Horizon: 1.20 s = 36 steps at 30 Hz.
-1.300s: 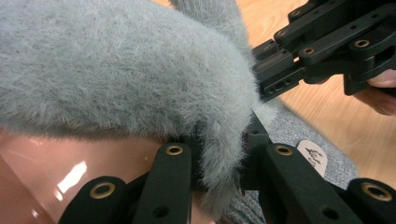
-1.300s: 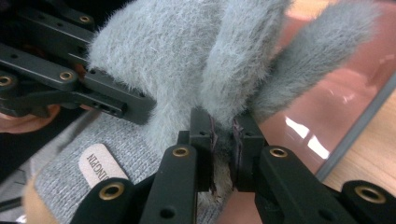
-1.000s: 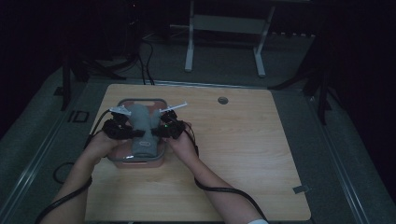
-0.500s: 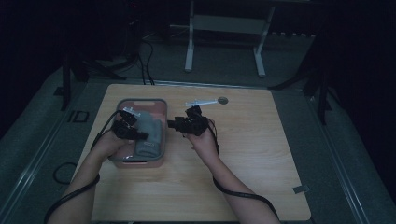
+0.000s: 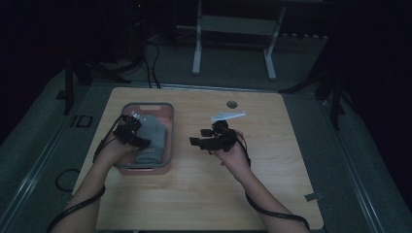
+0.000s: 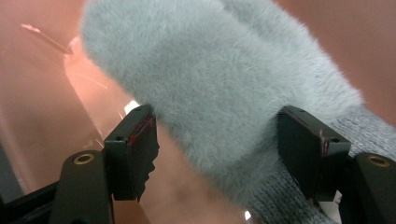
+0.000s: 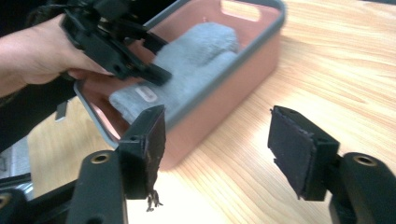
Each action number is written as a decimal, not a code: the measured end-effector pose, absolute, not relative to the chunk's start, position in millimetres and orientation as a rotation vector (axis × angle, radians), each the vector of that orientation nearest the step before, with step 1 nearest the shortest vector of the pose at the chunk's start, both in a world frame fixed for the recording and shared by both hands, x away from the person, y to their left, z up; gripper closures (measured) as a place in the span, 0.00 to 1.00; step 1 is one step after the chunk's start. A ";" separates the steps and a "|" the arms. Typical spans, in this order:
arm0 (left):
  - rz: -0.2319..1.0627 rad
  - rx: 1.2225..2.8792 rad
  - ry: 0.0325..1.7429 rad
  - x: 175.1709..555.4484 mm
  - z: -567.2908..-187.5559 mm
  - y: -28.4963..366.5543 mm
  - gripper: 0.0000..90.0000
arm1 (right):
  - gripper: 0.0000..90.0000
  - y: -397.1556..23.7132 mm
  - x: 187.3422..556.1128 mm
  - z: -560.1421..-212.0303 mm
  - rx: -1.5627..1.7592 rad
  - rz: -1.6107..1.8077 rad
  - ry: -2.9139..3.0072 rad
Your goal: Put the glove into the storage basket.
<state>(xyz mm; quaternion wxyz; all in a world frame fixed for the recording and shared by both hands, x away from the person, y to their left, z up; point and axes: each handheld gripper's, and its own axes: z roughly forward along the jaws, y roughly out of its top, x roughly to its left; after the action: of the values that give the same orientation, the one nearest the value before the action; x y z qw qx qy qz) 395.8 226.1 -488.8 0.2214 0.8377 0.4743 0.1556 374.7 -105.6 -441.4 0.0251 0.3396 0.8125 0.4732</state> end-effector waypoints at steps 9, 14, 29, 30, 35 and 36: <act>0.472 2.168 1.270 374.2 -471.3 232.3 0.31 | 0.15 -151.6 364.8 -443.1 1.040 1.465 2.437; 0.534 2.032 1.221 358.8 -464.8 229.3 0.23 | 0.15 -170.4 363.3 -449.1 1.021 1.429 2.397; 0.583 1.923 1.027 325.5 -454.5 191.2 0.16 | 0.15 -214.8 353.7 -466.9 1.016 1.331 2.381; 0.575 1.920 1.009 323.6 -453.5 185.4 0.16 | 0.15 -217.4 353.2 -468.3 1.015 1.327 2.380; 0.532 1.941 0.936 318.0 -452.9 158.3 0.16 | 0.15 -229.0 351.0 -473.1 1.026 1.309 2.377; 0.511 1.938 0.924 317.3 -453.7 152.3 0.16 | 0.15 -231.1 350.6 -473.7 1.032 1.304 2.375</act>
<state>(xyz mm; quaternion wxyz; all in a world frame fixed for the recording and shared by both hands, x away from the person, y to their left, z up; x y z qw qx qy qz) 317.3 152.3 -453.7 0.4503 0.7841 0.3737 0.2069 350.6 -231.1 -473.7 0.1211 0.3533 0.8132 0.4464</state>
